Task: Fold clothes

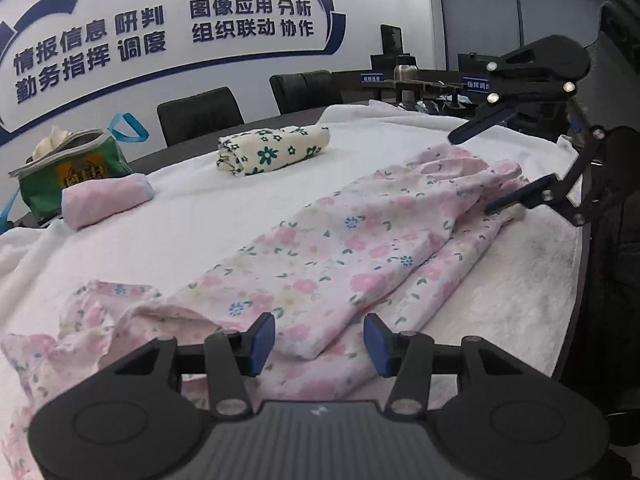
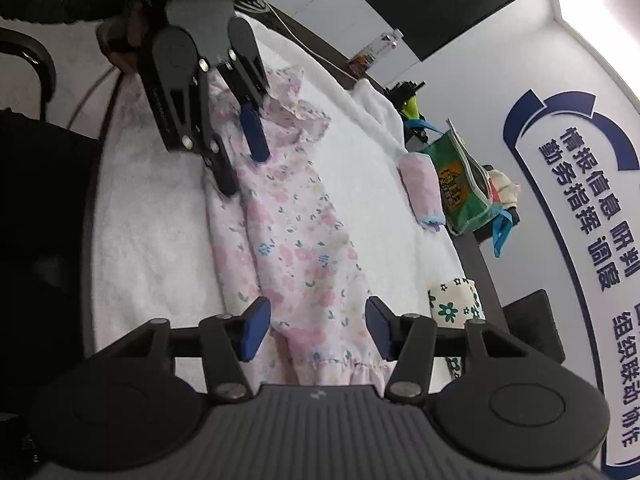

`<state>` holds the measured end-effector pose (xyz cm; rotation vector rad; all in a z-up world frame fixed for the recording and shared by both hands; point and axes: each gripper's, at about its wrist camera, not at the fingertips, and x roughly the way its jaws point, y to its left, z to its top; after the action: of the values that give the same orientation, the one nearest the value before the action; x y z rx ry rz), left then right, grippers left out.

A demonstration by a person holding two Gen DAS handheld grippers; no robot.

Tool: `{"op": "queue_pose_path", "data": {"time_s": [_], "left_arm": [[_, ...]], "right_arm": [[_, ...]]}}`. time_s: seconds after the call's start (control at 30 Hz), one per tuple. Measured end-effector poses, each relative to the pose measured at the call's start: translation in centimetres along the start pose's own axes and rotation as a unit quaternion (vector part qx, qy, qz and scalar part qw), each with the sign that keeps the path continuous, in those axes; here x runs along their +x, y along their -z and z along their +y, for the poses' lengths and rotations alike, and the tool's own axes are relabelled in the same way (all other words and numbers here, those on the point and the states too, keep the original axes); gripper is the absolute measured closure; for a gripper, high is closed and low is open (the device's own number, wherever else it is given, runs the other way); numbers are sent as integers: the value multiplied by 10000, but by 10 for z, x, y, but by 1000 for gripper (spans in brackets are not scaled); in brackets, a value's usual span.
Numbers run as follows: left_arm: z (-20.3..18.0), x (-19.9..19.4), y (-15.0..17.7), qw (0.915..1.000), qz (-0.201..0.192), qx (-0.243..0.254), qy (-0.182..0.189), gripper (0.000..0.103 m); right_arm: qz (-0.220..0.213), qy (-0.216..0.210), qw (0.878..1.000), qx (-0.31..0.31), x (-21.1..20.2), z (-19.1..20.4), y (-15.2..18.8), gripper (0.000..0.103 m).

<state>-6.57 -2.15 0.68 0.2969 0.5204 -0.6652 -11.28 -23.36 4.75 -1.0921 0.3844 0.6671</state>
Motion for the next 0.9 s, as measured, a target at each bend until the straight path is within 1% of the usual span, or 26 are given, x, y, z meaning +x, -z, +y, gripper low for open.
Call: {"op": "queue_pose_path", "data": {"time_s": [0.07, 0.2, 0.27, 0.37, 0.43, 0.47, 0.5, 0.53, 0.57, 0.63, 0.67, 0.77, 0.83, 0.9], "left_arm": [[4, -4, 0, 10000, -64, -41, 45, 56], [-5, 1, -5, 10000, -66, 53, 49, 56], [-11, 4, -6, 9997, -50, 204, 80, 56], [-11, 7, -6, 9995, 60, 305, -7, 57], [-5, 7, -6, 9996, 121, 244, -21, 76], [-2, 8, -5, 9997, 160, 183, 32, 93], [2, 9, -5, 9996, 208, 138, 95, 98], [3, 8, -5, 9997, 179, 136, 88, 99], [4, 7, -5, 9998, 140, 139, 72, 102], [4, 0, -6, 9999, 28, 146, 17, 103], [3, -3, -7, 9999, -28, 149, -11, 103], [1, -15, -7, 9998, -108, 177, 60, 103], [-2, -12, -2, 9998, -30, 185, 98, 103], [-6, -10, 3, 9997, 54, 191, 135, 103]], "right_arm": [[118, 16, 9999, -76, 11, 1, 1, 51], [373, -209, 9987, -290, 36, 14, 6, 51], [389, -195, 9985, -326, 42, 16, 7, 51], [352, -192, 9988, -283, 43, 13, 9, 51], [311, -187, 9991, -202, 41, 7, 11, 52], [324, -196, 9992, -137, 42, 5, 13, 56], [365, -238, 9990, -57, 45, 4, 15, 67], [428, -274, 9987, -28, 48, 4, 17, 75], [480, -303, 9984, -5, 51, 5, 18, 89], [450, -263, 9986, -20, 51, 9, 20, 91], [410, -207, 9989, -8, 49, 9, 19, 96], [310, -147, 9992, 184, 34, 5, 17, 98], [277, -210, 9989, 311, 24, 5, 17, 98], [322, -233, 9988, 299, 24, 11, 20, 98]]}}
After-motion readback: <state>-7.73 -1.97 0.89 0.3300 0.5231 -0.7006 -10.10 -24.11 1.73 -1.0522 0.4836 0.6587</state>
